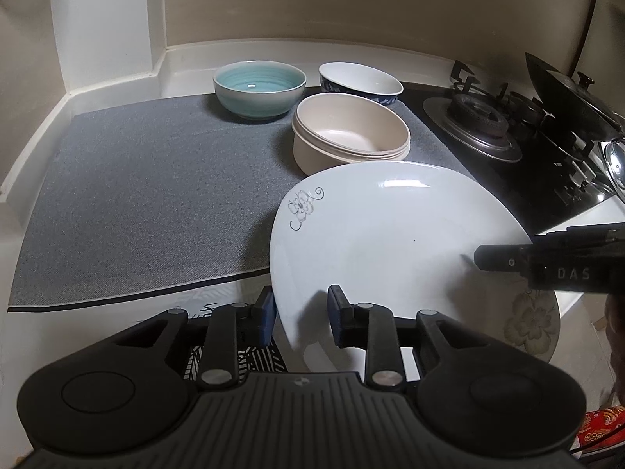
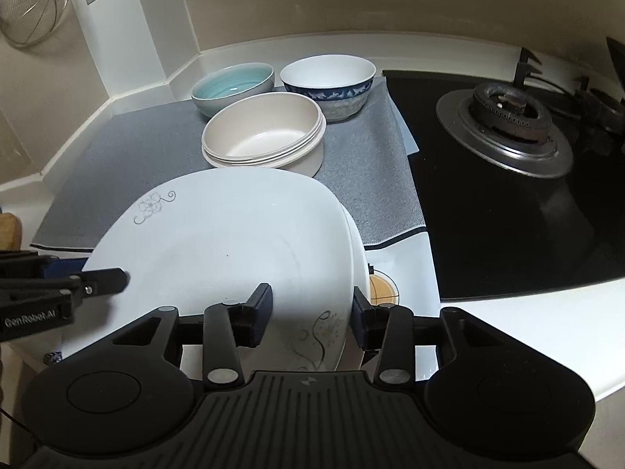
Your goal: Organize plates and bowls
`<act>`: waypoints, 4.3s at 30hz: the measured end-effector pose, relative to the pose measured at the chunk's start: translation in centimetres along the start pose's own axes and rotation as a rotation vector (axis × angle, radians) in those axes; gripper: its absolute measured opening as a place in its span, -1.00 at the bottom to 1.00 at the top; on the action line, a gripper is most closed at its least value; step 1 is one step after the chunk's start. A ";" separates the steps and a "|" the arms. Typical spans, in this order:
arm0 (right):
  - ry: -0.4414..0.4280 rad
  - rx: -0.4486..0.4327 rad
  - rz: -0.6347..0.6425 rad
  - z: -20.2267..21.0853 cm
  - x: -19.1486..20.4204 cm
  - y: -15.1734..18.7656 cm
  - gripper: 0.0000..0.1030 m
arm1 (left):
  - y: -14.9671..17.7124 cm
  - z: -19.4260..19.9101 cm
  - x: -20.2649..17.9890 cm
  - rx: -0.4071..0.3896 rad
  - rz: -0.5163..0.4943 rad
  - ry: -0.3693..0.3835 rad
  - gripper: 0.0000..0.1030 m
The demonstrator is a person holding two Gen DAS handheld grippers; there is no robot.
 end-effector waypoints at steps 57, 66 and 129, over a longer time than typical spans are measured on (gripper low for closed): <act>-0.058 0.145 -0.089 -1.2 -1.7 0.0 -0.08 | 1.2 0.0 2.1 0.023 0.220 0.146 0.07; -0.058 0.153 -0.086 -1.3 -1.7 -0.3 -0.05 | 1.3 -0.7 1.9 0.029 0.223 0.198 0.03; -0.269 0.187 0.191 -5.8 16.3 -5.4 -0.16 | 2.4 6.3 20.2 -0.190 0.575 -0.110 -0.23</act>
Point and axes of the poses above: each gripper's, at about its wrist camera, not at the fingertips, and z roughly against the way its jaws point, x to its left, y to its underside, the point moved 1 cm from there along -z, roughly the way its jaws point, and after that the axes turned 9 degrees about y, right-handed, at the moved point
